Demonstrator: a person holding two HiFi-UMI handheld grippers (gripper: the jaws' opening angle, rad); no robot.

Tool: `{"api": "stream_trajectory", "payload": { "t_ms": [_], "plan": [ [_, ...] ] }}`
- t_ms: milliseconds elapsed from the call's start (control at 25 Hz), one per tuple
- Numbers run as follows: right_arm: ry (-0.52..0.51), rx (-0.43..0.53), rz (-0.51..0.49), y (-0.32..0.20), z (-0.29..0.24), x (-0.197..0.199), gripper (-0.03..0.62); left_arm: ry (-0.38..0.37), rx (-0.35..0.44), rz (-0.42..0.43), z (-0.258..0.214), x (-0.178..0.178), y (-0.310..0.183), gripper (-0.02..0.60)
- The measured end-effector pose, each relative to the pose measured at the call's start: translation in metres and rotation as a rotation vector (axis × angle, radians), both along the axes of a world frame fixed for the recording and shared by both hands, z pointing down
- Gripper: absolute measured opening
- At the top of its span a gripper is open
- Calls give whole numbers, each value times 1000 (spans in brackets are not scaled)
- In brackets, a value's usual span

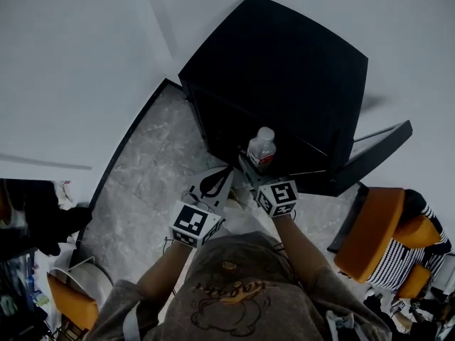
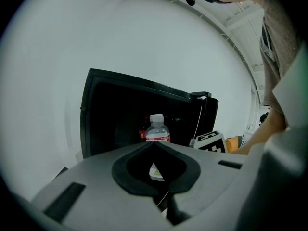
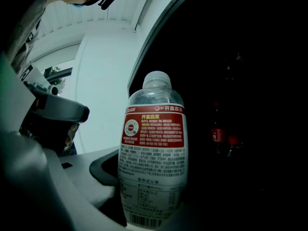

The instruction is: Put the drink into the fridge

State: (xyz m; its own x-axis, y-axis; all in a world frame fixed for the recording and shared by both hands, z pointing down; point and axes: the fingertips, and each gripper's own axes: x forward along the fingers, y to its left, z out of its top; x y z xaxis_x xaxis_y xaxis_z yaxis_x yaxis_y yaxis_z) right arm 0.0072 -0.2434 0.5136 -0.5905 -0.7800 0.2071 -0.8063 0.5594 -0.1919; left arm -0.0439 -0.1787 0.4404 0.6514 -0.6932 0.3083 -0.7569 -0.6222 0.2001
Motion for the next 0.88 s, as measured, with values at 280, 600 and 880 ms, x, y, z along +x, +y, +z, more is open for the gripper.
{"api": "stream_trajectory", "payload": {
  "t_ms": [280,600,880],
  "plan": [
    [2,17,43,-28,13,5,319,-3,-27,22,17,3,3,5],
    [9,24,55,-52,31,2,319,1,-48,44,29,6,4,5],
    [6,26,77,-75,43,1,321,-2,-61,50,40,3,0,5]
  ]
}}
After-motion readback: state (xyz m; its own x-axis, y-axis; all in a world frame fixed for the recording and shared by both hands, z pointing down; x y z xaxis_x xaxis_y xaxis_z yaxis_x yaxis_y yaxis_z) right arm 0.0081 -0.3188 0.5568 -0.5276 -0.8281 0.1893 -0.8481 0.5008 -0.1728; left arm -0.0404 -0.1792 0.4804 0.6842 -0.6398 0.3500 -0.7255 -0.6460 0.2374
